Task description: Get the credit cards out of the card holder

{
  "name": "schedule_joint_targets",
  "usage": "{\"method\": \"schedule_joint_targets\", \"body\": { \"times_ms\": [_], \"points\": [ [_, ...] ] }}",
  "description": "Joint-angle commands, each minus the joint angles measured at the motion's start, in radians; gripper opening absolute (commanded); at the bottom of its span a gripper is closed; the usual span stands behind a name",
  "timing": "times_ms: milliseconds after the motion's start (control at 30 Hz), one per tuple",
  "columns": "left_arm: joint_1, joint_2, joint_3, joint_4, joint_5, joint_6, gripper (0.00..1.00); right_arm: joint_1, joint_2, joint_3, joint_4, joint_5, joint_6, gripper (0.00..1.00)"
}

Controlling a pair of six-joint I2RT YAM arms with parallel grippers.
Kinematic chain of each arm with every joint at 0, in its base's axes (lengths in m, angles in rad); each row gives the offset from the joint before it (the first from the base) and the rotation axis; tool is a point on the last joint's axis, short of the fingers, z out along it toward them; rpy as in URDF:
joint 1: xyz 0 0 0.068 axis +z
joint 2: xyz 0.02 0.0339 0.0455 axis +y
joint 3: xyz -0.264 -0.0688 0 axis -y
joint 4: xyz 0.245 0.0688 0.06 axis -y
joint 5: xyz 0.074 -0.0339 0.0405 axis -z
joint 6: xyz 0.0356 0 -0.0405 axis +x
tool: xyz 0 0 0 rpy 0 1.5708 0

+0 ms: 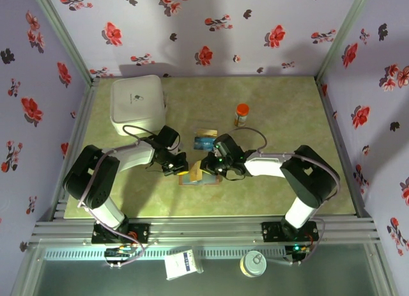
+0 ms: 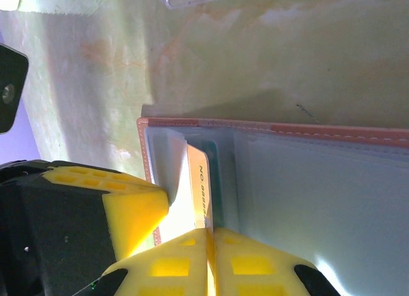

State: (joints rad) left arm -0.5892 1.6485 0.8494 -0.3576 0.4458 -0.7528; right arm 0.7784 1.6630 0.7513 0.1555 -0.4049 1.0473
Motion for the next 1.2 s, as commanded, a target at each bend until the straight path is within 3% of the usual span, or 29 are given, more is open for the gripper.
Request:
{"method": "schedule_joint_targets", "body": {
  "times_ms": [0,633,800,1167],
  "points": [
    [-0.005,0.019,0.013,-0.054,-0.027,-0.005,0.00,-0.013,-0.049,-0.011,-0.080,0.031,-0.035,0.09],
    [-0.004,-0.022,0.043,-0.029,-0.010,-0.011,0.00,-0.024,-0.141,0.205,-0.479,0.149,-0.375,0.04],
    [-0.004,-0.039,0.054,-0.022,-0.012,-0.011,0.00,-0.024,-0.132,0.285,-0.584,0.177,-0.581,0.04],
    [0.019,-0.098,0.014,-0.016,-0.033,-0.005,0.01,-0.036,-0.068,0.487,-0.805,0.280,-1.195,0.00]
  ]
}}
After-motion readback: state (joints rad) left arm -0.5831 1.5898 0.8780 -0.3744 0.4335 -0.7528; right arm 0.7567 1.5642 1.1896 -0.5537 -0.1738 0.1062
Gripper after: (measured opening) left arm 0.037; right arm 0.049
